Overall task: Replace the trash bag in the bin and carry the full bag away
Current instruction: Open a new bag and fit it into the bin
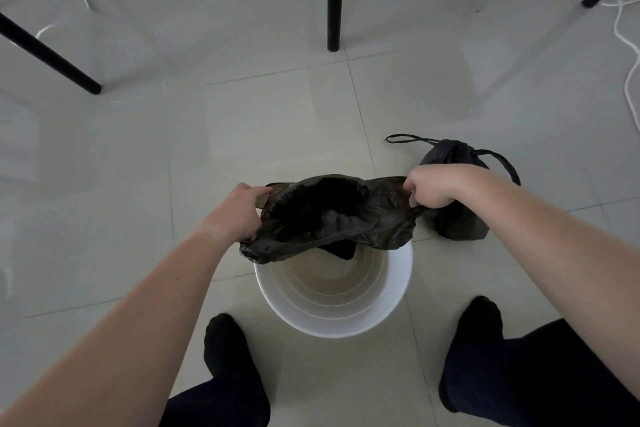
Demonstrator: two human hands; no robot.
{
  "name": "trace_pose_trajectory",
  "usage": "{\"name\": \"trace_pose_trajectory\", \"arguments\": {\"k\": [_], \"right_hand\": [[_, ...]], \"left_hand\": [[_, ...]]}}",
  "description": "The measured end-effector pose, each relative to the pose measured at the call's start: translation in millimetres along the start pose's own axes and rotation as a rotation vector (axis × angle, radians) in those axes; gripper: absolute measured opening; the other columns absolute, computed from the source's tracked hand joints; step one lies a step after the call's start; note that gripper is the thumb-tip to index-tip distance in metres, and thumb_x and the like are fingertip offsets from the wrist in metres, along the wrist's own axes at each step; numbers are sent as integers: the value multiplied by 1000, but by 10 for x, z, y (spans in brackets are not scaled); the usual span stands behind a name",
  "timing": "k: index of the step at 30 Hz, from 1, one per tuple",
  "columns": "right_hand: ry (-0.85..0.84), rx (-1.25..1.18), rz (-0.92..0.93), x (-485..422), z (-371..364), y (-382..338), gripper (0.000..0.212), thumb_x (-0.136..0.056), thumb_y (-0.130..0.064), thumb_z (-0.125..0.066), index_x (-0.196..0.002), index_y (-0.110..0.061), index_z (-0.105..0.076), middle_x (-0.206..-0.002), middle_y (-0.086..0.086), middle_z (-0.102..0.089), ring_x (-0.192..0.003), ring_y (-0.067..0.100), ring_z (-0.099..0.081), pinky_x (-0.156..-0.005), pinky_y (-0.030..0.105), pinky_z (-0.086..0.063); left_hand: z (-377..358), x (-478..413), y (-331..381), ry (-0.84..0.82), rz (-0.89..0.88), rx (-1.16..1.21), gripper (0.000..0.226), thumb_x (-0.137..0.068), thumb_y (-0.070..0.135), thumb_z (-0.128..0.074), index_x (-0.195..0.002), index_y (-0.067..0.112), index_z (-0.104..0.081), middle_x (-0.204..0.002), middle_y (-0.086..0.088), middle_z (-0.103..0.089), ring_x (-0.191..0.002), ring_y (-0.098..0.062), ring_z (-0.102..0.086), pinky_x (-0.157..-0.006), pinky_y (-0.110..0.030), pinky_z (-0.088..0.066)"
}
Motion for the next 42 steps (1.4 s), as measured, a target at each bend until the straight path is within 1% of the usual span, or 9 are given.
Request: {"name": "trace_pose_trajectory", "arguments": {"k": [4, 10, 14, 17, 19, 23, 30, 38, 42], "right_hand": [[129, -39, -34, 70, 232, 39, 42, -98, 0, -42, -131, -5, -67, -132, 17, -66, -121, 36, -62, -104, 42, -52], [276, -27, -40, 193, 360, 70, 32, -96, -16, -52, -120, -10, -71, -133, 15, -60, -116, 37, -59, -96, 36, -51], [485, -29, -5, 334, 416, 66, 35, -95, -13, -56, -130, -17, -62, -139, 12, -49, -129, 38, -43, -100, 41, -42], [698, -158, 222, 596, 507, -165, 30, -97, -12, -54, -124, -20, -65, -133, 5, -56, -125, 31, -48, -99, 39, -42], [618, -303, 374, 738, 397, -380, 22, -98, -26, -58, -118, -25, -68, -120, -4, -65, -115, 20, -59, -98, 37, -47], [344, -161, 423, 882, -114, -582, 34, -89, -48, -69, -120, -35, -68, -110, -15, -70, -102, 10, -65, -93, 34, -54], [315, 36, 387, 1015, -509, -370, 22, -95, -17, -63, -111, -26, -75, -105, -8, -74, -95, 17, -69, -88, 34, -55], [269, 262, 361, 1185, -748, -385, 18, -91, -12, -57, -80, -24, -64, -74, -8, -60, -73, 19, -57, -67, 34, -51], [184, 287, 308, 1215, -962, -296, 17, -93, -19, -52, -94, -23, -68, -76, -9, -53, -72, 17, -55, -58, 27, -43]], "left_hand": [[118, 12, 19, 64, -50, 36, 61, -90, -2, -58, -142, 27, -65, -152, -9, -47, -140, -28, -50, -105, -29, -43], [390, 240, 317, 324, -201, 105, 51, -88, -8, -57, -122, 26, -75, -154, -5, -52, -140, -33, -49, -116, -41, -38], [460, 464, 551, 426, -346, 135, 48, -87, -6, -58, -113, 31, -76, -131, 8, -65, -127, -21, -57, -112, -34, -41], [404, 607, 711, 344, -347, 240, 23, -96, 16, -68, -106, 35, -77, -109, 17, -72, -98, -1, -64, -94, -28, -53], [290, 704, 777, 233, -316, 259, 8, -98, 38, -71, -103, 39, -77, -97, 18, -75, -88, 0, -67, -84, -24, -56], [76, 961, 786, 76, -308, 245, 27, -83, 63, -80, -99, 42, -76, -94, 18, -75, -87, 0, -68, -77, -18, -54], [-74, 1251, 539, 40, -294, -119, 17, -87, 31, -80, -74, 32, -68, -81, 15, -70, -81, -3, -65, -74, -29, -51], [-352, 1432, 346, -32, -264, -385, 16, -87, 34, -75, -85, 42, -61, -89, 17, -61, -96, -20, -64, -80, -31, -50], [-607, 1577, 363, -48, -305, -502, 25, -94, 33, -65, -118, 30, -72, -115, 7, -71, -113, -23, -66, -90, -32, -48]]}}
Point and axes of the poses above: each hand's wrist, its own x-axis away from the middle knuckle, its own z-axis out of the back of the hand, y = z × x, the point moved 9 cm from there along -x, towards the middle knuckle
